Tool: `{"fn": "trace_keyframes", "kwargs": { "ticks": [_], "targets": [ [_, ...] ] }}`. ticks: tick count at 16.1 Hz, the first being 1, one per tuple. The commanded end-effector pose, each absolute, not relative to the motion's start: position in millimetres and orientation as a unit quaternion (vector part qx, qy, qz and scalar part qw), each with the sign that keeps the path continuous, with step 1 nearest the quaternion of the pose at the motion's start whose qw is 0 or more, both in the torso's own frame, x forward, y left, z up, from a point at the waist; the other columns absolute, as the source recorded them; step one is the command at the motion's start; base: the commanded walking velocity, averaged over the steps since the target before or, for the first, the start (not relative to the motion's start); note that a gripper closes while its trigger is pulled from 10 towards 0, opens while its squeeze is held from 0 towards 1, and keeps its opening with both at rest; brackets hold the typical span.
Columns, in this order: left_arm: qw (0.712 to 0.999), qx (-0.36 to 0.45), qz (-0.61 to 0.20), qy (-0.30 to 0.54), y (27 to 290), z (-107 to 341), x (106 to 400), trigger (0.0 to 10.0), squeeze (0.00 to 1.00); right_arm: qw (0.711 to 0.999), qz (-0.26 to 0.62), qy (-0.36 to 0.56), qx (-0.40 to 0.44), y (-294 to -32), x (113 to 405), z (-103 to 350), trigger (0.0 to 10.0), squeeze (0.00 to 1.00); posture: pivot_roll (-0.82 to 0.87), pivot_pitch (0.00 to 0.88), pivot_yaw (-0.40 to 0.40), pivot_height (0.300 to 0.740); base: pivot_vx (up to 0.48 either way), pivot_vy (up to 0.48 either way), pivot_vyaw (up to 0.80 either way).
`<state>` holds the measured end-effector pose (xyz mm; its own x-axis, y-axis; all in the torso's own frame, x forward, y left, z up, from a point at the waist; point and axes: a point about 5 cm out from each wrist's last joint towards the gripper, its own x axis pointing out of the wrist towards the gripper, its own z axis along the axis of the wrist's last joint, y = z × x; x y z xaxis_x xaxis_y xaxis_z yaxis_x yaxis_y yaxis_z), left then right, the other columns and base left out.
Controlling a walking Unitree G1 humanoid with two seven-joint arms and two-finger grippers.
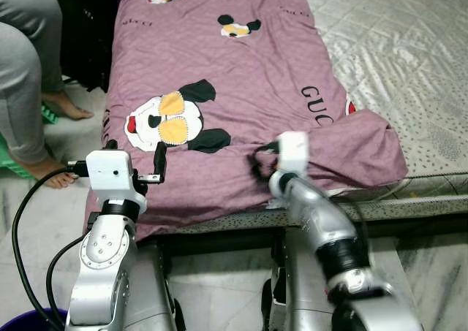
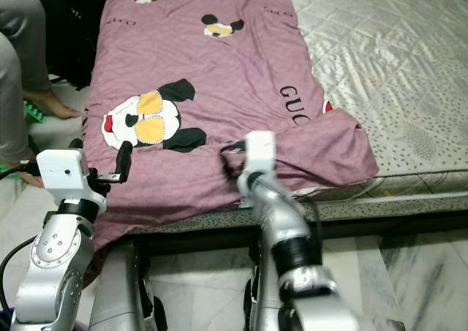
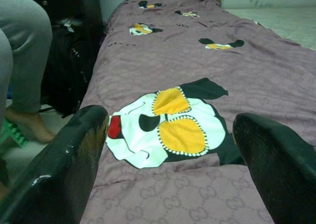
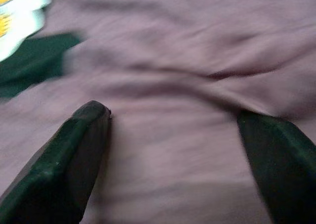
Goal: Clean up the room
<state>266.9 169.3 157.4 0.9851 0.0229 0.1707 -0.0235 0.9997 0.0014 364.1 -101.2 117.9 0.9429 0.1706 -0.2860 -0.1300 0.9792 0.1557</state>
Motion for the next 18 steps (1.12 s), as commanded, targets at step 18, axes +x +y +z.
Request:
{"fn": "trace_keyframes", "kwargs": {
  "ticks": [18],
  "targets": [
    [0.997,0.003,0.012,-0.075,171,151,267,10.0,0.00,0.936,-0.278,0.214,0.007,-274,256,71,10.0,0.72,-0.04,0.177,0.000,0.524,0.000,0.000,0.00]
  ]
}}
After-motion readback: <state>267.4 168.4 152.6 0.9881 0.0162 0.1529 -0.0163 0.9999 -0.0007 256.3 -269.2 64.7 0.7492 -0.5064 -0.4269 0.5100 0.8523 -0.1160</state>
